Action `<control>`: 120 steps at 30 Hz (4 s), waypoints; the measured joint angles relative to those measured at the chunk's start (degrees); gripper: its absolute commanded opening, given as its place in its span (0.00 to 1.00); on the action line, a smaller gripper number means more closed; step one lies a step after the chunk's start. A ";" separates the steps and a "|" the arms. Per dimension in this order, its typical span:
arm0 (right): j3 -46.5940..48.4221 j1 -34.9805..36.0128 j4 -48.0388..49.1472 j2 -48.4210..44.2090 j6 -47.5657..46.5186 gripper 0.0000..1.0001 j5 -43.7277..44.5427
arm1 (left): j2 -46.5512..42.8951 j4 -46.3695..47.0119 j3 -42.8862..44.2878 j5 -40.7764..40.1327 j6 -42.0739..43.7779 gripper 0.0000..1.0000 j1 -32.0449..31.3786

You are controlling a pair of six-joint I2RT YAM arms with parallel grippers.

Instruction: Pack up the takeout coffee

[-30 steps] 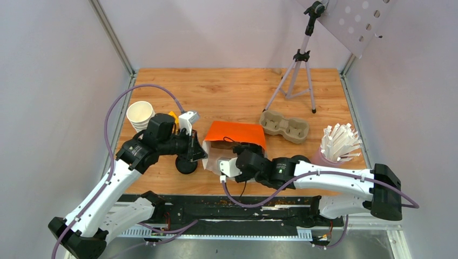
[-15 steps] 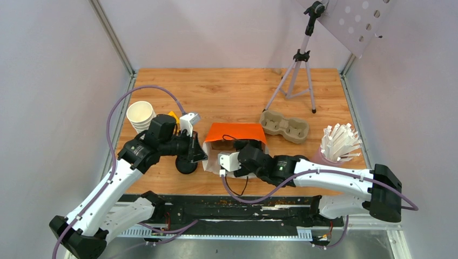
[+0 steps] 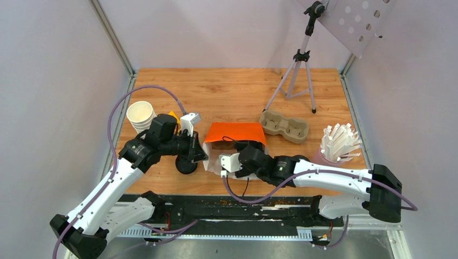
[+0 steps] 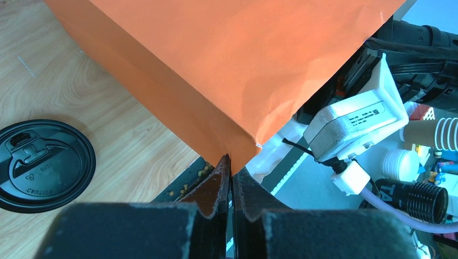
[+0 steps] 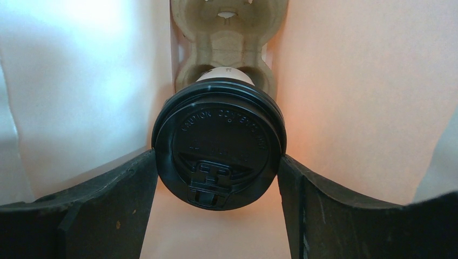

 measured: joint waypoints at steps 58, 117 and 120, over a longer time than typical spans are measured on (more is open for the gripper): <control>-0.31 0.00 2.93 2.21 -0.79 0.72 2.14 | 0.46 0.87 0.00 1.31 -1.07 0.09 0.00; -4.81 -5.18 9.92 2.99 1.36 0.73 1.38 | 0.35 2.91 -1.73 2.82 -2.25 0.09 0.02; -4.81 -5.46 10.51 3.45 1.38 0.73 1.40 | 0.35 3.04 -1.88 2.82 -2.32 0.09 0.02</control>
